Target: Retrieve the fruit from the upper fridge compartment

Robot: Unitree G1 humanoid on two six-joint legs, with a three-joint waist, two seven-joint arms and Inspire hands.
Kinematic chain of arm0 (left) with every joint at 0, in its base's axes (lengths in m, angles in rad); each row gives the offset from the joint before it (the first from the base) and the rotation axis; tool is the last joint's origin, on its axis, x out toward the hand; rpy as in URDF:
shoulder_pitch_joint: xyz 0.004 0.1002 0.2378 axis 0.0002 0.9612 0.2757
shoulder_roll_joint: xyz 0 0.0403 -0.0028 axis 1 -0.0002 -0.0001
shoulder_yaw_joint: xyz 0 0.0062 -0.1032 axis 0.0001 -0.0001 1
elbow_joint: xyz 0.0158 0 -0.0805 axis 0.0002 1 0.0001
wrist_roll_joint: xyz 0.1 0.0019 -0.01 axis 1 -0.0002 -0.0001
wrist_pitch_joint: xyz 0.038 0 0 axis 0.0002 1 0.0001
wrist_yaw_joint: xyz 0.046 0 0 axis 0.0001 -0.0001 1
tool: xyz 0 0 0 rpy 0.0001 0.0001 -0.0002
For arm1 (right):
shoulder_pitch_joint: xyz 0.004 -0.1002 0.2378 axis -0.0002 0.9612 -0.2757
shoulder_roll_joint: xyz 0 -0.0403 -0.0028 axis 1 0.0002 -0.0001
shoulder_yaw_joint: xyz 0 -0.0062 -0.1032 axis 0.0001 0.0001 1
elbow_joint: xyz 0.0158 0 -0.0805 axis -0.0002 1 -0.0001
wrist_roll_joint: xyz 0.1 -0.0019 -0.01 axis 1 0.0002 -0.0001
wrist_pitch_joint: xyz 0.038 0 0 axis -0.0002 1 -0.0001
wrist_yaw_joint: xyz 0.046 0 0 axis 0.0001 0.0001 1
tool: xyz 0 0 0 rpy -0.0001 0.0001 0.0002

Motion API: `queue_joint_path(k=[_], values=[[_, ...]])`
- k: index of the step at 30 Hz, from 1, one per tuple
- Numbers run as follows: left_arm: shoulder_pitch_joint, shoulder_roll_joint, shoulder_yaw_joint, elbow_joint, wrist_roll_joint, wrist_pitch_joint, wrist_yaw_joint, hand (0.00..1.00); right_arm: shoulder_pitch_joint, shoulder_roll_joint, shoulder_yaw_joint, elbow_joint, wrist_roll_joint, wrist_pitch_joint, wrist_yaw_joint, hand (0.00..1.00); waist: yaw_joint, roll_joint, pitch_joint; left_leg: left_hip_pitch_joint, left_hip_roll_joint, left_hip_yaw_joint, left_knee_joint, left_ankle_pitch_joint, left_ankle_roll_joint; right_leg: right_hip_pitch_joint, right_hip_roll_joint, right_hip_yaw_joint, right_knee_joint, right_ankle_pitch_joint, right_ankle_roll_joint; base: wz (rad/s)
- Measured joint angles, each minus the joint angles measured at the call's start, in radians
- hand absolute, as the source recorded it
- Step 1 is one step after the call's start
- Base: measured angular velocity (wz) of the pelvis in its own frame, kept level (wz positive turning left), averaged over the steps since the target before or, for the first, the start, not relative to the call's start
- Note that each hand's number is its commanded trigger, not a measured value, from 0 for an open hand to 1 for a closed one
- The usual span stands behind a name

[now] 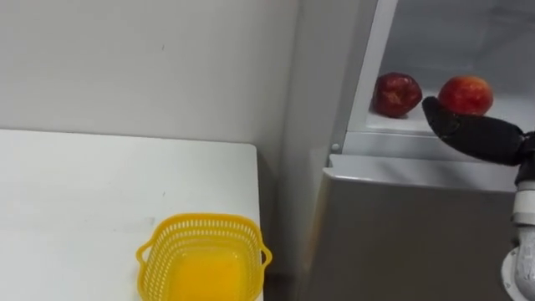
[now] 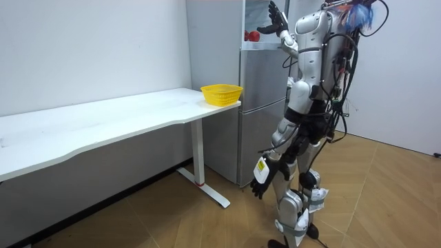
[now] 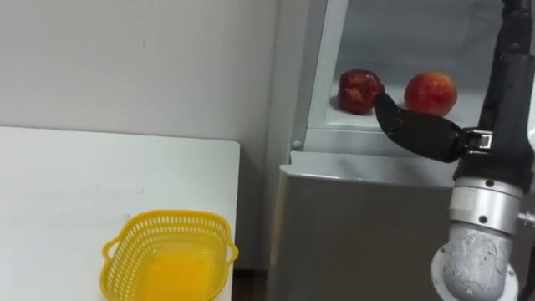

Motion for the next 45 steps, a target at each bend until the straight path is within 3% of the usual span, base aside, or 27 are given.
queue_joint_path(k=[9,15,19,36,45], values=[[0.001,0.000,0.002,-0.001,0.000,0.002,-0.029,0.00,0.000,-0.001,0.001,0.000,0.006,0.010,0.038,0.00,0.026,0.000,-0.0012,-0.001,0.000,-0.017,0.007,0.000,0.000,0.002,0.000,-0.003,0.005,0.000,-0.001,0.01],[-0.004,0.005,0.011,-0.006,0.001,0.001,-0.044,0.00,-0.068,-0.069,0.039,0.070,0.015,0.014,0.080,0.00,0.030,-0.004,-0.0044,-0.004,0.000,-0.017,0.009,0.000,0.000,-0.001,0.000,-0.006,0.006,0.000,-0.001,0.00],[0.000,0.019,0.011,-0.023,0.001,0.002,-0.054,0.00,-0.101,-0.100,0.046,0.128,0.039,0.020,0.098,0.00,0.033,-0.019,-0.0136,-0.003,0.000,-0.018,0.010,0.000,0.000,0.002,0.000,-0.007,0.005,0.000,-0.001,0.00],[0.006,0.023,0.048,-0.052,0.000,0.015,-0.057,0.00,-0.102,-0.101,0.060,0.176,0.047,0.043,0.146,0.00,0.033,-0.021,-0.0083,-0.015,-0.001,-0.027,0.015,0.000,0.001,0.000,-0.002,-0.019,0.006,0.000,-0.001,0.01],[-0.006,0.022,0.048,-0.052,0.001,0.020,-0.057,0.00,-0.163,-0.101,0.066,0.239,0.110,0.053,0.153,0.00,0.036,-0.017,-0.0032,-0.015,-0.001,-0.028,0.012,0.000,0.001,-0.001,-0.002,-0.020,0.006,0.000,-0.001,0.00]])
